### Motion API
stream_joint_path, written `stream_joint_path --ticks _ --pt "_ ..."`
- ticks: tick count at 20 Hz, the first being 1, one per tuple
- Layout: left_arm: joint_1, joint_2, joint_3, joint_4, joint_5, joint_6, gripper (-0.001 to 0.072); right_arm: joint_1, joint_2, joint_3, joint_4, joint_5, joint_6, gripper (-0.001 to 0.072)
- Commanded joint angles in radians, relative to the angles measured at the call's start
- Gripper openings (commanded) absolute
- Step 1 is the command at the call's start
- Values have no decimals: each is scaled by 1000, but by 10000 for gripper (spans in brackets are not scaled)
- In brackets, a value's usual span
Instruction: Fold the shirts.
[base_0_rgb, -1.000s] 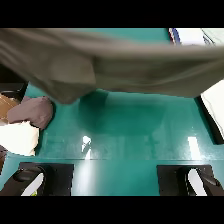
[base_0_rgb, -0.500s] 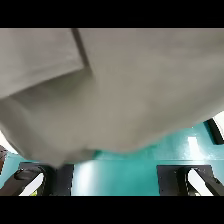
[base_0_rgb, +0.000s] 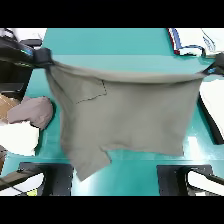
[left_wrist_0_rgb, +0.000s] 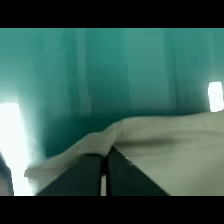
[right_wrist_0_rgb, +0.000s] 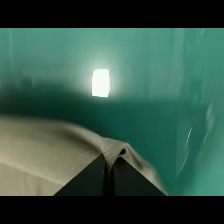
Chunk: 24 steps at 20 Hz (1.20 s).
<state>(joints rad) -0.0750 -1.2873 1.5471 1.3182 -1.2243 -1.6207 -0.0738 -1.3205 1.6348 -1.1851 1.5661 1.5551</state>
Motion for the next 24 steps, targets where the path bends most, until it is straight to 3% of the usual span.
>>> stream_joint_path --ticks 1,4,7,11,14,18,19,20,21,22,24 --pt "1 -199 -33 -17 127 28 24 10 -201 -32 5 -99 1 15" --pt "10 -305 32 -18 193 58 24 8 -293 -30 12 -247 -29 15" --pt "47 -337 78 -68 196 75 24 8 -350 56 13 -253 -88 15" --pt "98 -336 74 -136 -22 164 24 8 -350 119 -2 -131 -148 15" --pt "90 -336 -3 -137 -105 206 24 8 -325 7 -20 -113 -148 15" --pt "75 -336 -172 -137 -40 198 26 17 -270 -219 -11 -189 -146 16" --pt "75 -336 -196 -137 -19 179 130 16 -262 -254 -9 -204 -146 35" --pt "75 -336 -207 -137 -8 164 473 16 -254 -278 -1 -216 -146 215" --pt "75 -333 -207 -139 -10 145 516 14 -248 -286 16 -221 -146 386" --pt "75 -320 -207 -142 -16 142 482 5 -234 -285 27 -219 -146 391" --pt "75 -257 -209 -119 -43 135 482 -15 -174 -285 38 -206 -146 391"
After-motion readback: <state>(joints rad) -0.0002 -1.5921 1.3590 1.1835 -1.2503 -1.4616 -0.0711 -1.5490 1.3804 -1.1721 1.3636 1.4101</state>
